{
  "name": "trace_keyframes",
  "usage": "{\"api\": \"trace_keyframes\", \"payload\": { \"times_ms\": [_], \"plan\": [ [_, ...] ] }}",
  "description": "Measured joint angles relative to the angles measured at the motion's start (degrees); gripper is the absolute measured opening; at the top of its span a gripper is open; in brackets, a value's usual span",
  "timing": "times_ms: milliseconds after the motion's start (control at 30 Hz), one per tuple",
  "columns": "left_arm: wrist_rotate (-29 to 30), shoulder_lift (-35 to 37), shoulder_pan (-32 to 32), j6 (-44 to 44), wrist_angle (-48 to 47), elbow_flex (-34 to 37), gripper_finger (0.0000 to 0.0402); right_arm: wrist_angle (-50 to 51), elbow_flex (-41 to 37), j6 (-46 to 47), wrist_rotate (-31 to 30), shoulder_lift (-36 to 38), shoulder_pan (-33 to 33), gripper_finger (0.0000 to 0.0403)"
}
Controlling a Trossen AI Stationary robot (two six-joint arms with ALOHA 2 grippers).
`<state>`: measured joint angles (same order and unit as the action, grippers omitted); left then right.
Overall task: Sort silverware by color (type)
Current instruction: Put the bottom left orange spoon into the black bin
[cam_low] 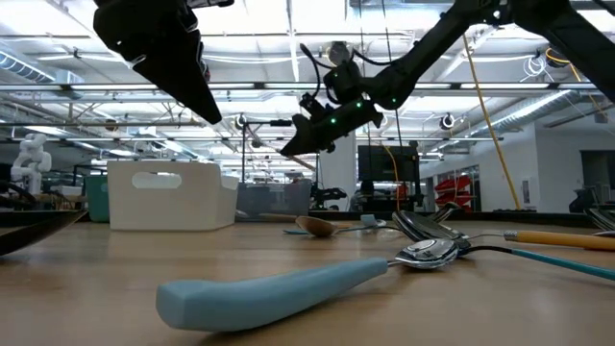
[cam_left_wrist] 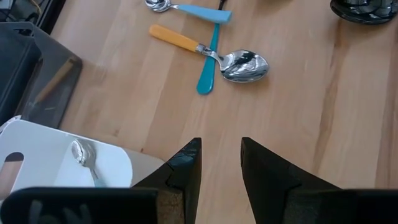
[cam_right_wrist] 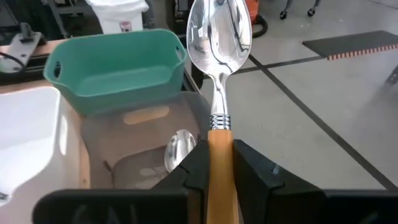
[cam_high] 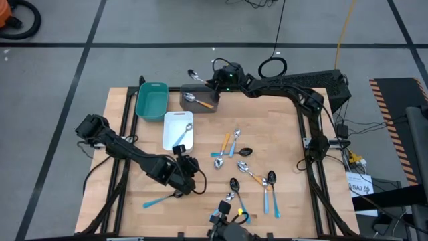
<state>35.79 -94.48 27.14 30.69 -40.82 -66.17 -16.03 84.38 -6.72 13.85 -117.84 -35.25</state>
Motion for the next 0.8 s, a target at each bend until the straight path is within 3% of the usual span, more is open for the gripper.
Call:
{"api": "trace_keyframes", "payload": {
  "times_ms": [533, 800],
  "plan": [
    [0.02, 0.0, 0.02, -0.17, 0.15, 0.0, 0.0113, 4.27, 0.14, 5.5, -0.82, -0.17, 3.38, 0.0045],
    [0.02, 0.0, -0.11, -0.2, 0.28, 0.0, 0.0113, 6.27, 2.33, 3.64, -1.75, -0.12, 3.74, 0.0045]
  ]
}}
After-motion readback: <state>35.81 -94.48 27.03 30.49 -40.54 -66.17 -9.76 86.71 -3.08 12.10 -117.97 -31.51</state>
